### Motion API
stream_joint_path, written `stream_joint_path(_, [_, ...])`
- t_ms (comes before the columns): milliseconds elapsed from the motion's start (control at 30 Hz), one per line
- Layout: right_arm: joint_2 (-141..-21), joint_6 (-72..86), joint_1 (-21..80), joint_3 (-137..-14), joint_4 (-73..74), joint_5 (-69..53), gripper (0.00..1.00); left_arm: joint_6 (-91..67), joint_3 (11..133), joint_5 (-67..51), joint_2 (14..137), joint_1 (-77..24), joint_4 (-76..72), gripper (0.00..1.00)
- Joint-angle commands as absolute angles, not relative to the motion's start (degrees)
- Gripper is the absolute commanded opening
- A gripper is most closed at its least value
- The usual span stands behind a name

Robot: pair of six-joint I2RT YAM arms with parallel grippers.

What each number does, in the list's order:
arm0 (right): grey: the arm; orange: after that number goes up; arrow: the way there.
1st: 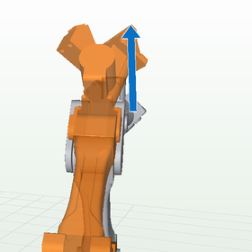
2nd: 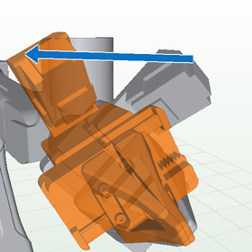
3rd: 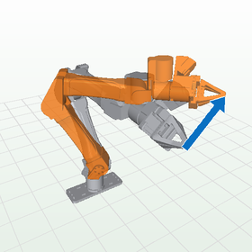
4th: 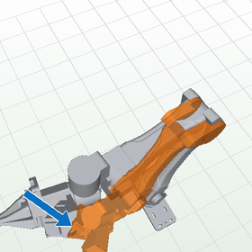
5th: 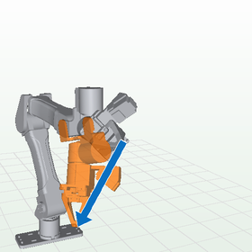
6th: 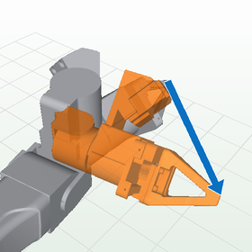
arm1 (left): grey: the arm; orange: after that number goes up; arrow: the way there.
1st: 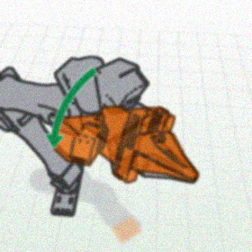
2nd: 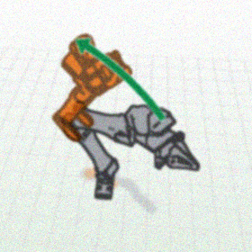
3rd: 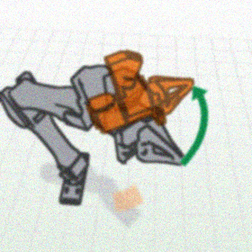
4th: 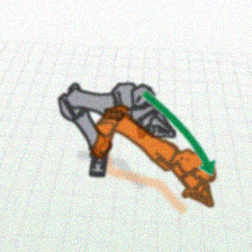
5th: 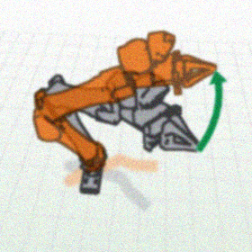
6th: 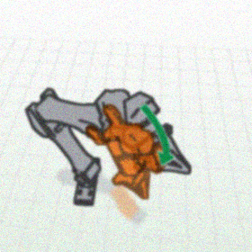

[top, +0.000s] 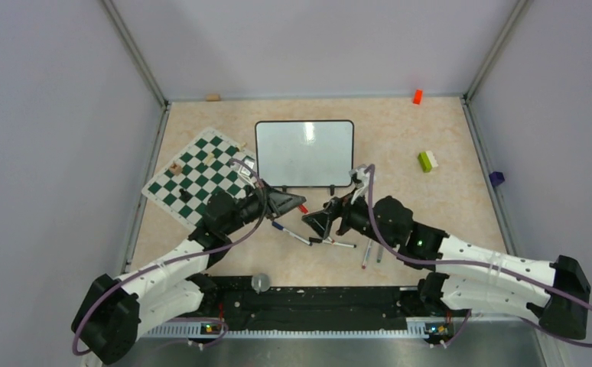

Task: Write a sentence on the whiteboard
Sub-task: Open the whiteboard marker at the center of the board.

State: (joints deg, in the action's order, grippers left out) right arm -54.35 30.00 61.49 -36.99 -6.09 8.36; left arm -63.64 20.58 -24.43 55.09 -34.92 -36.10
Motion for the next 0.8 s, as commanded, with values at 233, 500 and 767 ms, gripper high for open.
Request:
stream_joint_path(233, [-45.36, 52.86, 60.18, -21.05, -40.49, 11.18, 0.86, -75.3, 20.0, -13.07, 51.83, -34.95, -55.11, 0.0])
stream_joint_path(500, [-50.84, 54.92, 60.24, -22.01, -49.24, 6.68, 0.59, -75.75, 22.04, -13.72, 52.29, -34.92, -52.65, 0.0])
stream_joint_path(767, [-52.88, 55.98, 60.28, -23.09, -49.79, 8.01, 0.17, -77.05, 21.1, -13.47, 52.2, -34.96, -53.99, 0.0])
